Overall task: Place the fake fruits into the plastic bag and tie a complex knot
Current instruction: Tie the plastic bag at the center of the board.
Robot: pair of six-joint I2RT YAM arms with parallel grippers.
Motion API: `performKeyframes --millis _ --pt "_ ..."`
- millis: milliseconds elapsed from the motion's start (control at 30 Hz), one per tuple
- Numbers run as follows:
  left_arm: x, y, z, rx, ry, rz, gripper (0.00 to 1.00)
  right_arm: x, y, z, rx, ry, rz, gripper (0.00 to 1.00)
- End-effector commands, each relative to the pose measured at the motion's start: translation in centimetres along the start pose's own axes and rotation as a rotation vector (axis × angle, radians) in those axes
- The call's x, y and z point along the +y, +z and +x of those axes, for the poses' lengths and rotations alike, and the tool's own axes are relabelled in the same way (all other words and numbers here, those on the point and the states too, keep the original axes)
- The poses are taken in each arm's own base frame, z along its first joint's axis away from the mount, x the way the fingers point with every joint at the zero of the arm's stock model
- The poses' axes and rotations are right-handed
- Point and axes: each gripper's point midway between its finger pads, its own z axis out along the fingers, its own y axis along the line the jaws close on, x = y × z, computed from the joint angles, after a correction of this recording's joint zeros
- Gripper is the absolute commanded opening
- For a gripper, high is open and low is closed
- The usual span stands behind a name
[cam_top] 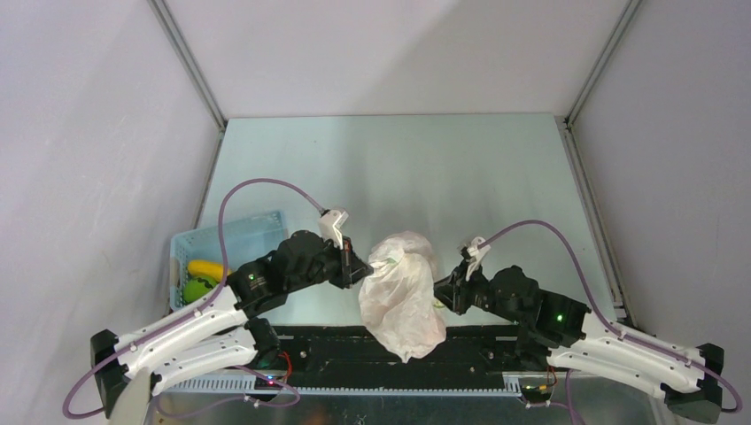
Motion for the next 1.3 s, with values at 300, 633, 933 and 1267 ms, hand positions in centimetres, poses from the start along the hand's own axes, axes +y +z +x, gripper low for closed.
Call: performKeyframes --millis 300,633,933,1267 --pt "2.9 -3.8 -5.7 -0.226 0.071 -0.217 0.00 -6.3 -1.4 -3.9 -0.151 -0.008 0.382 0.00" --pt "4.4 -4.6 -8.6 -0.325 0.137 -0.338 0.00 -8.8 -2.2 -8.8 -0.254 -0.123 0.622 0.00" --pt "13.9 -5.9 -9.2 -0.508 0.014 -0.708 0.00 -16.7 -2.0 -9.2 -0.223 0.062 0.850 0.00" --pt "16.2 -2.8 -5.7 -0.486 -0.067 -0.561 0.00 -21.1 -0.9 -7.3 -0.172 0.106 0.890 0.00"
